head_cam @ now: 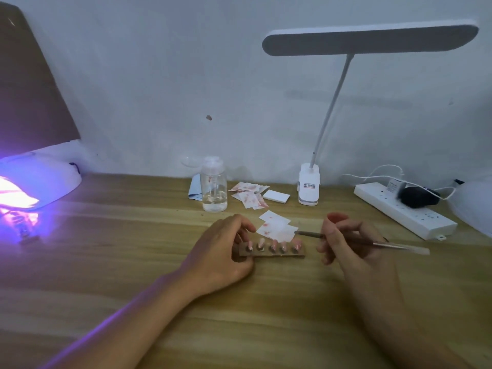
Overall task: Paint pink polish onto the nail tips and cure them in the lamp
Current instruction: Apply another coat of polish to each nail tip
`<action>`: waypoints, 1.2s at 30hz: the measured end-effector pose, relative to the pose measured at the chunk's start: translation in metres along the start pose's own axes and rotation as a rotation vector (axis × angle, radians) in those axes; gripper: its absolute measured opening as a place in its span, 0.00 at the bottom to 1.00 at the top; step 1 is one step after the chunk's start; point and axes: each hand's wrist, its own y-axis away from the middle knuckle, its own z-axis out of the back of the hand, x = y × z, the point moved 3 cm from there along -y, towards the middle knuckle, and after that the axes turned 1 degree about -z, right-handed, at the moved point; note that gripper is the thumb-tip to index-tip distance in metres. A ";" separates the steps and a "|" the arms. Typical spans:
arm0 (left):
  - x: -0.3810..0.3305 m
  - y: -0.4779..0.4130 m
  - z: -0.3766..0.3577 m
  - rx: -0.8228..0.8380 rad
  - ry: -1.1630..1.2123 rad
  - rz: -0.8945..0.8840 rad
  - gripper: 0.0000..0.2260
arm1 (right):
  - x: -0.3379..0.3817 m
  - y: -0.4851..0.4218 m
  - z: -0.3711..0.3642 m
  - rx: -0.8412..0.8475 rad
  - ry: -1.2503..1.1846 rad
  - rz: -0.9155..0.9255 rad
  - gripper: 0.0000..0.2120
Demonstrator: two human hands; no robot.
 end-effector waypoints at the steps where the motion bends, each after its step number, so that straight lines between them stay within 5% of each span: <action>1: -0.003 0.001 0.000 -0.010 -0.034 -0.034 0.17 | 0.002 0.003 -0.002 0.011 0.034 0.039 0.06; 7: -0.009 0.001 -0.001 0.040 -0.067 -0.078 0.15 | 0.009 0.021 -0.020 0.244 0.483 0.312 0.05; 17: -0.012 0.001 -0.004 0.074 -0.048 -0.073 0.15 | 0.013 0.021 -0.022 0.229 0.699 0.384 0.08; 36: -0.017 0.002 -0.003 0.055 -0.092 -0.117 0.15 | 0.013 0.023 -0.023 0.200 0.712 0.446 0.07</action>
